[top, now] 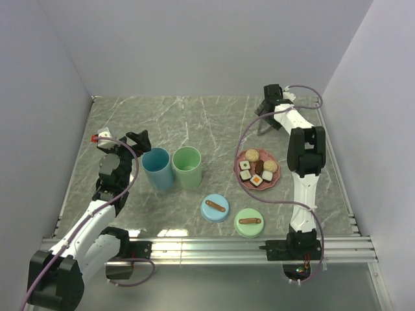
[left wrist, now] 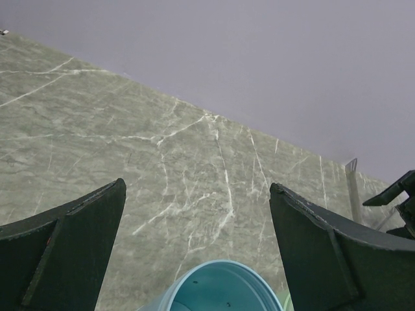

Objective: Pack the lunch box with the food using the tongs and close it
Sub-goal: Grab the clamp with the right arm

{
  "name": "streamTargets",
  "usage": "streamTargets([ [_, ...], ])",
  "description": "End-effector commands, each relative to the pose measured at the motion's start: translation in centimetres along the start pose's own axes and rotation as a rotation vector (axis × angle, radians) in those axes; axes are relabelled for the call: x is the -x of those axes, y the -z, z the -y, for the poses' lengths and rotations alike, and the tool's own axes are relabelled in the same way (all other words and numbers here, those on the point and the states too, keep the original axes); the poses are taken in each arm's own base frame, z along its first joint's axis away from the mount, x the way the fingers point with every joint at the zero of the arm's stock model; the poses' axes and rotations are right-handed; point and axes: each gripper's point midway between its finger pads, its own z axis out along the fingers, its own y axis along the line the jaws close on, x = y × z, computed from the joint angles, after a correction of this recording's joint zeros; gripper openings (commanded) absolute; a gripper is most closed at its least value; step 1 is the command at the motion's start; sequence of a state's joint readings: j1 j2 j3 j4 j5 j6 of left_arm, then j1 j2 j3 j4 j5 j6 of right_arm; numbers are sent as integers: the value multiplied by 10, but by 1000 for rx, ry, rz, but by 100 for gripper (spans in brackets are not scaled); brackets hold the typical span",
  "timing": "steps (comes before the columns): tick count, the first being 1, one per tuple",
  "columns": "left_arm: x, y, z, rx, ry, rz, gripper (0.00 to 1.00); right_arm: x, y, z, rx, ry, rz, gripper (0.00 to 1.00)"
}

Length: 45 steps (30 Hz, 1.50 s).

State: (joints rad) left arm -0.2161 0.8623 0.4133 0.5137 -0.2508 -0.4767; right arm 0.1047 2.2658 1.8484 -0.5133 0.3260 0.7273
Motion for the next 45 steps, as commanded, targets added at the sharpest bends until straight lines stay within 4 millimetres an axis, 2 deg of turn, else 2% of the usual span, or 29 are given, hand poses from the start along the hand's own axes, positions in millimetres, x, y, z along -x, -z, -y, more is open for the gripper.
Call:
streamTargets([
  [1,13,-1,7,-31,20,46,100,25,6,-23,61,-5,44,90],
  [5,14,0,8,-34,19,50,99,23,-1,-27,65,8,28,90],
  [6,14,0,7,-33,17,48,99,30,1,-31,70,5,37,91],
  [7,14,0,8,-33,19,48,99,23,-4,-28,52,15,15,90],
  [11,13,-1,7,-31,17,43,99,24,1,-27,41,20,15,90],
  [12,13,-1,7,-31,17,43,99,13,-2,-18,23,29,1,89],
  [13,13,-1,7,-31,18,44,100,24,9,-23,54,10,36,90],
  [15,12,-1,7,-29,17,44,100,14,11,-15,53,14,25,90],
  [16,13,-1,7,-31,17,43,99,22,20,-18,74,3,46,89],
  [20,11,-2,7,-29,19,37,100,22,33,-18,78,15,61,90],
  [26,12,-1,8,-31,18,40,99,18,39,-17,77,22,64,89],
  [29,12,-1,8,-31,20,41,99,23,46,-19,91,12,87,89],
  [33,12,-1,7,-28,21,37,100,24,57,-9,66,13,114,90],
  [34,12,-1,7,-27,20,36,99,30,64,-7,69,4,134,90],
  [37,12,-1,7,-26,22,37,99,26,69,3,46,5,132,91],
  [40,12,-1,7,-27,24,35,99,18,67,8,38,17,113,92],
  [45,12,0,7,-26,24,33,99,-3,49,11,18,53,44,95],
])
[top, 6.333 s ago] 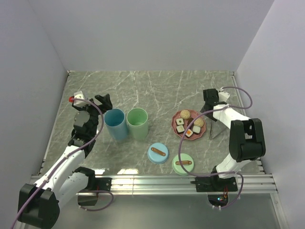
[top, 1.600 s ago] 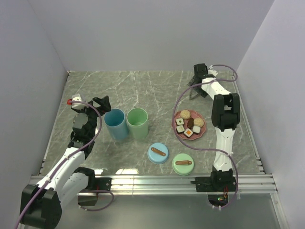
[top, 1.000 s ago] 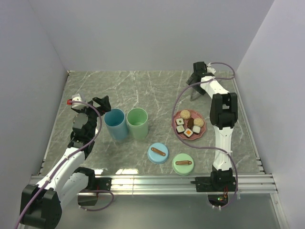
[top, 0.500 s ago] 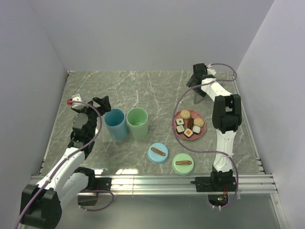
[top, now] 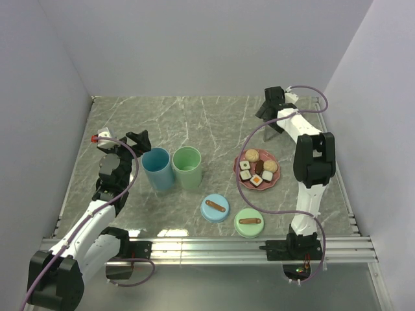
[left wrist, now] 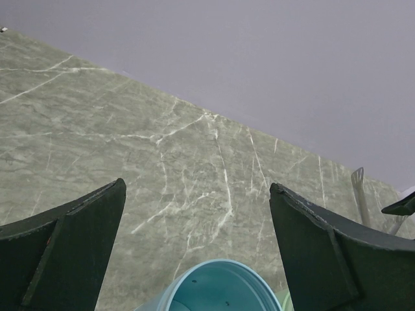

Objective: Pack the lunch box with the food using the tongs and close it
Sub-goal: Grab the clamp with the right arm

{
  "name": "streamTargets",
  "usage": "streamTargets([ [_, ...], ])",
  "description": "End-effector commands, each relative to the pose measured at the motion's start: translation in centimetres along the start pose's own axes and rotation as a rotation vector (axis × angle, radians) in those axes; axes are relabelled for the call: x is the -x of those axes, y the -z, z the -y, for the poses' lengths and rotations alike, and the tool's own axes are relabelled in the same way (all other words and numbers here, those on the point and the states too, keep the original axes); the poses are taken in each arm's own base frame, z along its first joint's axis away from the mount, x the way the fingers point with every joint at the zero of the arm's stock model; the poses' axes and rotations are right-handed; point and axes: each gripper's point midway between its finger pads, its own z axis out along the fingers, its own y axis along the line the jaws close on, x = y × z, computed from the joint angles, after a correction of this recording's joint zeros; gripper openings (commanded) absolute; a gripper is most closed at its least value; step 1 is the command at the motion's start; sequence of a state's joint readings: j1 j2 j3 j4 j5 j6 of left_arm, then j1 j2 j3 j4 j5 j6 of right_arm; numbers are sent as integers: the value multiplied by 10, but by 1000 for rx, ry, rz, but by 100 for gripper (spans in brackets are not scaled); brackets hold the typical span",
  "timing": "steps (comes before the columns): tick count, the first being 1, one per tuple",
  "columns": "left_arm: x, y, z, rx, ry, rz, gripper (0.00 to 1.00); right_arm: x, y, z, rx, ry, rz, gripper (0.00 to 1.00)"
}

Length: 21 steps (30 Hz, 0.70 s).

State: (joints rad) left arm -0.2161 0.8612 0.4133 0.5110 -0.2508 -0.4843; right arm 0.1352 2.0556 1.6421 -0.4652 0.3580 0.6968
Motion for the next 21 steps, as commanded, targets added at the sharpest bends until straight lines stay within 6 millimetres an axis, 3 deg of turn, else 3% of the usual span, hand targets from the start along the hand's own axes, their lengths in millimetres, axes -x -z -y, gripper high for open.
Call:
streamTargets([
  [1,13,0,7,-28,17,37,100,-6,-5,0,-9,23,-15,95],
  [5,14,1,7,-26,19,40,99,-15,-7,2,3,30,-34,100],
  [11,13,1,7,-28,19,39,100,-11,-5,8,-2,38,-22,100],
  [21,13,1,7,-28,19,39,99,-16,-24,21,-52,34,-64,100],
])
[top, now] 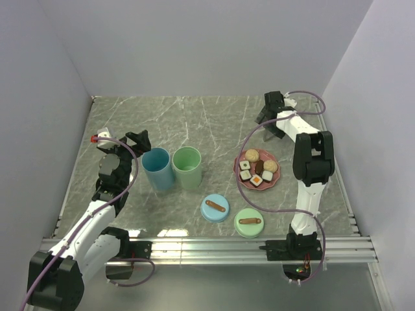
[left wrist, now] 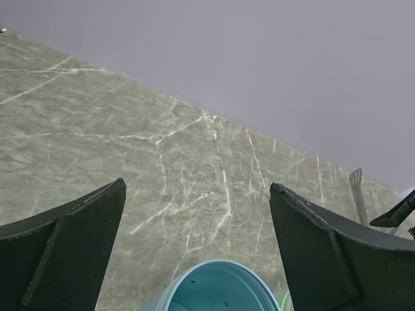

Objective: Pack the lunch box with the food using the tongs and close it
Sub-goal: Grab the clamp with the right arm

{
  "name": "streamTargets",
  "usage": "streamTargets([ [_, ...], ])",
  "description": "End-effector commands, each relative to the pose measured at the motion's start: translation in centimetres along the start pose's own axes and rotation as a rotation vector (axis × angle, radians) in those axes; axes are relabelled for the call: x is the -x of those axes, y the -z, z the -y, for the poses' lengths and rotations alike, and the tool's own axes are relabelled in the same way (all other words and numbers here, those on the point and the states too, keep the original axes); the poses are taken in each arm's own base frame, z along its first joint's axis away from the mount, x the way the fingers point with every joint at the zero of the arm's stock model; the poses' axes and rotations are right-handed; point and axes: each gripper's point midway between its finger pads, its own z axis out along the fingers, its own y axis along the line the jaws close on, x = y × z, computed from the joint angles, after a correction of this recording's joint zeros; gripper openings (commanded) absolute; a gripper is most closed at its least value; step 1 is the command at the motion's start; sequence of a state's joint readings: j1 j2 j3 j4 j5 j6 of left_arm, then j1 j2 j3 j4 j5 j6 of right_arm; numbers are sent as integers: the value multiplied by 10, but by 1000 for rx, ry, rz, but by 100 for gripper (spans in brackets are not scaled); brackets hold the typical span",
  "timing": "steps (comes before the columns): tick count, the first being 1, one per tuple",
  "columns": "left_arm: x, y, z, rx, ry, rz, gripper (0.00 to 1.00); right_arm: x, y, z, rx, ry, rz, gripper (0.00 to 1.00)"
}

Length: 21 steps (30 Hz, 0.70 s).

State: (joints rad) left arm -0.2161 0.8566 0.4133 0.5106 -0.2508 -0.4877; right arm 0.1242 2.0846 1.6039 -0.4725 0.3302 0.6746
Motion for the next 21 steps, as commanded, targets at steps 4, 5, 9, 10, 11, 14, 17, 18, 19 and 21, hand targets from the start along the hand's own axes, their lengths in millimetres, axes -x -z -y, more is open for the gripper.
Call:
streamTargets([
  [4,11,0,7,-27,16,32,99,16,-16,5,-13,-16,-9,100],
  [5,11,-1,7,-27,16,32,100,21,-17,4,-7,-19,-3,100],
  [9,10,-2,6,-25,15,30,100,21,-26,-1,-5,-15,-26,100],
  [10,10,-2,6,-24,13,28,99,28,-26,-6,3,-20,-19,100],
  [11,10,-2,6,-24,13,28,99,28,-27,-7,0,-18,-24,100],
  [14,10,-2,6,-22,15,31,100,27,-31,-9,-5,-5,-42,100],
  [17,10,-2,7,-26,15,29,99,25,-35,-9,-3,-5,-61,100],
  [18,8,-2,6,-24,12,25,99,24,-38,-7,-6,-8,-70,100],
  [19,9,-3,6,-24,14,25,99,26,-38,-8,-5,-9,-73,100],
  [21,8,-2,6,-24,13,22,100,22,-43,-8,-7,-5,-93,100],
])
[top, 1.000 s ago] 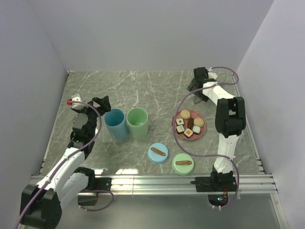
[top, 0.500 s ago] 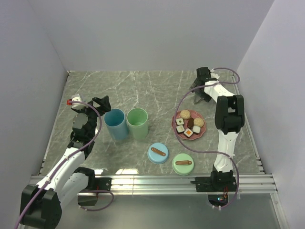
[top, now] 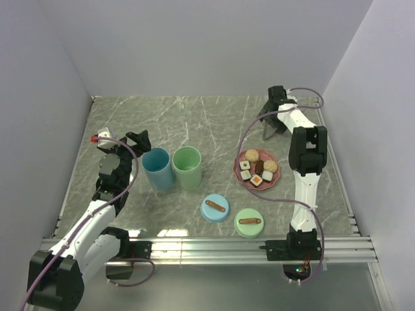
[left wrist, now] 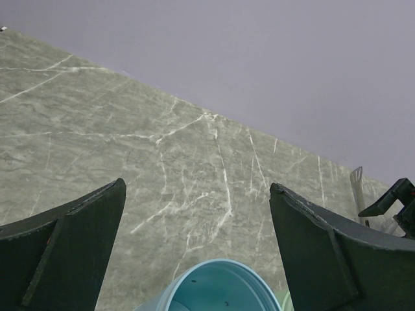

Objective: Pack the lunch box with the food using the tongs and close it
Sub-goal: Grab the clamp with the right arm

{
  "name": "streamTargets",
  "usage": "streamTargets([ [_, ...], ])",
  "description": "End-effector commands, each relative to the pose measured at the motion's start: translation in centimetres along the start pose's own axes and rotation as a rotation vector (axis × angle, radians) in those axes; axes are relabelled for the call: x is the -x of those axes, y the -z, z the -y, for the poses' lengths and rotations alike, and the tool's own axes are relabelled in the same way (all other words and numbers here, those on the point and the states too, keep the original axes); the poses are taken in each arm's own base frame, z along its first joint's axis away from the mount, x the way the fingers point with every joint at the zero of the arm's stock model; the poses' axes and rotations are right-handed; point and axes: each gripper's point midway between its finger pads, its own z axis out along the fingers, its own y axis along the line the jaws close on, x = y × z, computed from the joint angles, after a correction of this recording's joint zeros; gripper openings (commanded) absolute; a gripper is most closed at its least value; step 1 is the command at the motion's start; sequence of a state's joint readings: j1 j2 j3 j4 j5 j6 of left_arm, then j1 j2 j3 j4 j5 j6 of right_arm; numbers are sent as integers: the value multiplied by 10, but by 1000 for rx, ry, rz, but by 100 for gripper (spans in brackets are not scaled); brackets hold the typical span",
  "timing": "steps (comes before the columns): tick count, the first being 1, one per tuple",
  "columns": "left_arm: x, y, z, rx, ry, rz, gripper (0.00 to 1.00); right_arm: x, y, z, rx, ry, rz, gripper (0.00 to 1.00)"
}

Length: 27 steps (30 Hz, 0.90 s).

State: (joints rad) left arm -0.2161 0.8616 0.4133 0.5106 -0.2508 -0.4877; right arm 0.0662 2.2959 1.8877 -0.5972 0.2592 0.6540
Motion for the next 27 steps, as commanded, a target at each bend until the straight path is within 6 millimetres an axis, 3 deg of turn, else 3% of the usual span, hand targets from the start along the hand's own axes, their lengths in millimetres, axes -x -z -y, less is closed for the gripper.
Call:
streamTargets([
  [1,10,-1,7,-25,14,27,99,9,1,-2,3,4,-20,100],
  [9,19,6,7,-29,20,55,100,8,-2,5,-53,-11,-28,99],
  [12,18,6,7,-29,19,53,99,7,-1,8,-54,-13,-25,89],
  [16,18,6,7,-27,20,52,99,5,-1,9,-51,-10,-26,65],
  [22,20,8,7,-31,22,59,100,1,1,12,-39,-13,-19,37],
  [24,20,8,7,-31,22,59,99,8,10,6,8,-22,18,37],
  [27,20,7,8,-35,23,58,99,-2,16,14,16,-5,21,37],
])
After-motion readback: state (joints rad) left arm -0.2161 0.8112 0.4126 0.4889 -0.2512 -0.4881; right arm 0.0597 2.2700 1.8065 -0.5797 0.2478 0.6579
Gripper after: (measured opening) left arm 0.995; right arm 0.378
